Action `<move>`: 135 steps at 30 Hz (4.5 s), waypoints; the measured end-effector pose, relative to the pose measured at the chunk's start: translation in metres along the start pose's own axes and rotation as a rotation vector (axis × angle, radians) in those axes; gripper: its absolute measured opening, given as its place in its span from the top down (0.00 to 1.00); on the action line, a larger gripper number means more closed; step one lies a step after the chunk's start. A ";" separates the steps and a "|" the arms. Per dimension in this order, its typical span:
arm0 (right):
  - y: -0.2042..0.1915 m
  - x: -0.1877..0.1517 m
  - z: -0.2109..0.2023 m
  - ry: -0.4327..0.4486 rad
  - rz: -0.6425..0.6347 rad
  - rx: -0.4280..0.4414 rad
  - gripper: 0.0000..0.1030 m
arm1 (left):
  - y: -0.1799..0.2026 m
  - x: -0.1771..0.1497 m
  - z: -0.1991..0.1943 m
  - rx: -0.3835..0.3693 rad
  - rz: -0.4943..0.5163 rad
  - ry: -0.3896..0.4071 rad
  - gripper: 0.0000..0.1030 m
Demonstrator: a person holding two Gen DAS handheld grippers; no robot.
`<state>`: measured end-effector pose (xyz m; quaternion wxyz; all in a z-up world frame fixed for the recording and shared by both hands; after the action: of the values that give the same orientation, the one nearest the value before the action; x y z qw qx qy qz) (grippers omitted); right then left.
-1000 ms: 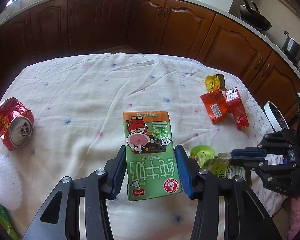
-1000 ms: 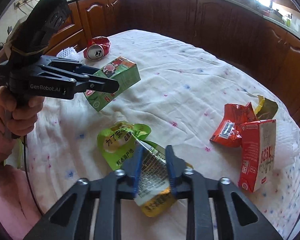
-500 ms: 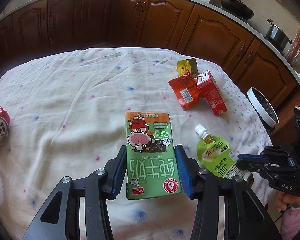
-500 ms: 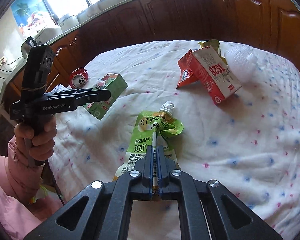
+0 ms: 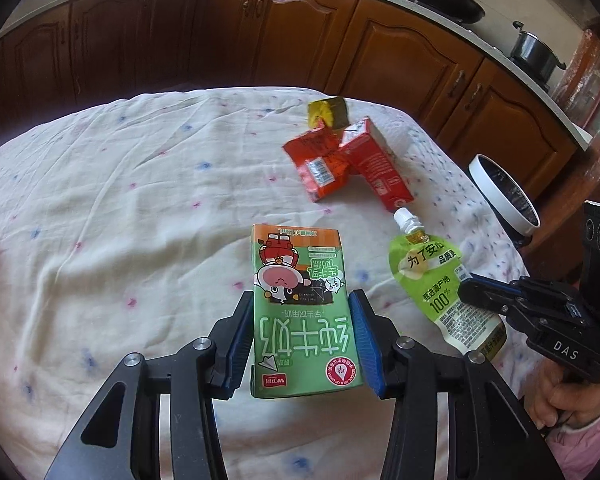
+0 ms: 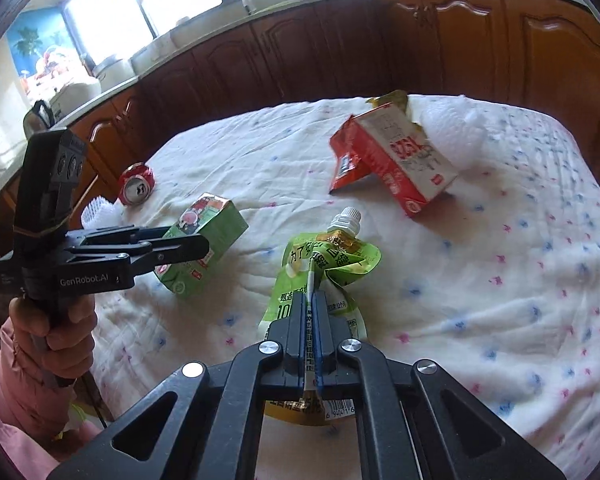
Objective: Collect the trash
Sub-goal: 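Carry the green carton and juice pouch over the trash bin, then open both tools to drop the carton and pouch into the bin, then move both open tools back over the remaining trash on the table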
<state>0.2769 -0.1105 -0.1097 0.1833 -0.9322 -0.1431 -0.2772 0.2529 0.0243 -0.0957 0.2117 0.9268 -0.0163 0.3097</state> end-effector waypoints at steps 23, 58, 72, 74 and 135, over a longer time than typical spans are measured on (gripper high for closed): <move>0.173 -0.022 -0.135 0.258 0.350 -0.241 0.97 | 0.181 0.051 0.097 -0.175 0.287 -0.049 0.56; 0.354 0.041 -0.132 0.222 0.472 -0.410 0.97 | 0.311 0.169 0.288 -0.160 0.478 -0.188 0.56; 0.371 0.039 -0.116 0.187 0.520 -0.401 0.89 | 0.313 0.168 0.321 -0.140 0.451 -0.244 0.44; 0.370 0.037 -0.121 0.203 0.531 -0.400 0.78 | 0.307 0.170 0.315 -0.142 0.440 -0.229 0.44; 0.102 0.048 -0.034 0.253 0.352 -0.056 0.07 | -0.009 0.079 0.034 0.049 -0.146 0.068 0.45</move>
<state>0.3375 -0.2077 -0.0826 0.2193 -0.9053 0.0536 -0.3597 0.3375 0.0269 -0.0777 0.2116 0.9194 0.0661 0.3249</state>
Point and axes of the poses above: each gripper's, at about its wrist camera, not at the fingertips, and z roughly the way its jaws point, y to its right, x to its top, the point moved 8 cm from there along z, roughly the way its jaws point, and after that the axes turned 6 degrees about -x, right-handed, at the moved point
